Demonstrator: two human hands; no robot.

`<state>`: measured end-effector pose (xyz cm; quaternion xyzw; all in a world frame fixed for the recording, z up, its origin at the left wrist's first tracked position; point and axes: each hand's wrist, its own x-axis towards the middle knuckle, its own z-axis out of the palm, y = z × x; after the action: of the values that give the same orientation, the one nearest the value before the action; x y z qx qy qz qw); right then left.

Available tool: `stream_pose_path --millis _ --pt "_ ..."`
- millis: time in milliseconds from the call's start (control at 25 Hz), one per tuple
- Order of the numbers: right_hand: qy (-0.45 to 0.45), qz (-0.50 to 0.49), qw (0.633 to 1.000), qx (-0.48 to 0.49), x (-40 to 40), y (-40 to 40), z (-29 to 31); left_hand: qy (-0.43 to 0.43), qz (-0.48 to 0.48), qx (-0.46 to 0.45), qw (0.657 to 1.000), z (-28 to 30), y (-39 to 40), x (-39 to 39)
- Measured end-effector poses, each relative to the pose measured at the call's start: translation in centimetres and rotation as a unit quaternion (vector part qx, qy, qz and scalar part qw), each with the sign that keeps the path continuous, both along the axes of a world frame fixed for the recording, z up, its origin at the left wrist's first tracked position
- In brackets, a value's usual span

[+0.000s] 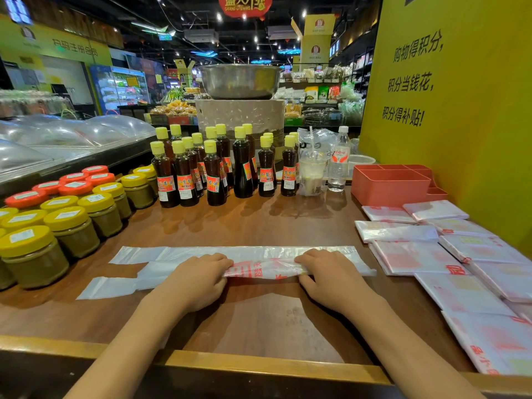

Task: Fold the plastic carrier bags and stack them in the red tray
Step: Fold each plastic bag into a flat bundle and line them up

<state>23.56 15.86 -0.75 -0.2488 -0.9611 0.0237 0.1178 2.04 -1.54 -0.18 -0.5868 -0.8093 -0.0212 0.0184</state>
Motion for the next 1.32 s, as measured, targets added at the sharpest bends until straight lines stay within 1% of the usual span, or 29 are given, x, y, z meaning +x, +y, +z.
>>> stream_pose_path --millis 80,160,320,440,520,560,640,680,720,800,840,920,1040,1120,1160,1240,1320 --pt "-0.01 0.0 1.0 0.004 0.5 0.0 0.3 -0.023 -0.007 -0.041 0.999 0.9 -0.4 0.0" --pt "-0.02 0.006 1.0 -0.015 1.2 0.0 0.8 -0.056 -0.013 -0.059 0.997 2.0 -1.0 0.0" --pt "-0.065 0.036 0.993 -0.097 2.3 0.2 3.6 -0.139 -0.022 -0.049 0.989 5.4 -2.8 0.5" --pt "-0.037 0.069 0.981 -0.178 2.4 1.3 6.5 -0.16 -0.034 -0.035 0.986 7.2 -2.8 0.0" --pt "-0.023 0.082 0.979 -0.186 1.4 2.1 7.2 -0.141 -0.013 -0.019 0.99 7.1 -1.8 -0.4" --pt "-0.029 0.078 0.981 -0.176 0.6 2.4 7.1 -0.105 0.001 -0.01 0.994 6.6 -1.1 -0.5" --pt "-0.058 0.046 0.988 -0.138 -1.0 2.7 6.3 0.0 0.02 0.017 1.0 4.9 0.5 -0.5" --pt "-0.071 0.025 0.99 -0.115 -1.7 2.7 5.7 0.035 0.029 0.041 0.998 3.9 1.2 -0.2" --pt "-0.075 0.005 0.993 -0.096 -2.3 2.8 4.8 0.045 0.035 0.068 0.996 3.0 1.6 0.1" --pt "-0.069 -0.034 0.995 -0.068 -3.0 2.9 2.8 0.007 0.03 0.11 0.993 1.5 2.2 1.0" --pt "-0.063 -0.048 0.996 -0.051 -3.0 2.8 2.0 -0.023 0.017 0.111 0.993 0.8 2.3 1.6" --pt "-0.062 -0.059 0.996 -0.017 -2.6 2.5 0.8 -0.047 -0.005 0.069 0.996 -0.6 2.1 2.4" --pt "-0.14 -0.051 0.988 0.037 -2.0 1.6 0.2 -0.069 0.009 0.03 0.997 -2.2 1.7 2.1" --pt "-0.15 -0.055 0.987 0.018 -2.1 1.1 0.1 -0.067 0.008 0.012 0.998 -2.3 1.6 2.0" --pt "-0.126 -0.053 0.99 -0.016 -2.2 0.8 0.1 -0.062 0.0 0.005 0.998 -2.2 1.6 2.0" --pt "-0.083 -0.002 0.994 -0.064 -2.8 -0.7 0.0 -0.052 -0.019 -0.005 0.998 -2.1 1.7 2.1" --pt "-0.089 0.05 0.991 -0.082 -3.2 -2.5 -0.6 -0.049 -0.031 -0.019 0.998 -2.1 1.8 2.2"
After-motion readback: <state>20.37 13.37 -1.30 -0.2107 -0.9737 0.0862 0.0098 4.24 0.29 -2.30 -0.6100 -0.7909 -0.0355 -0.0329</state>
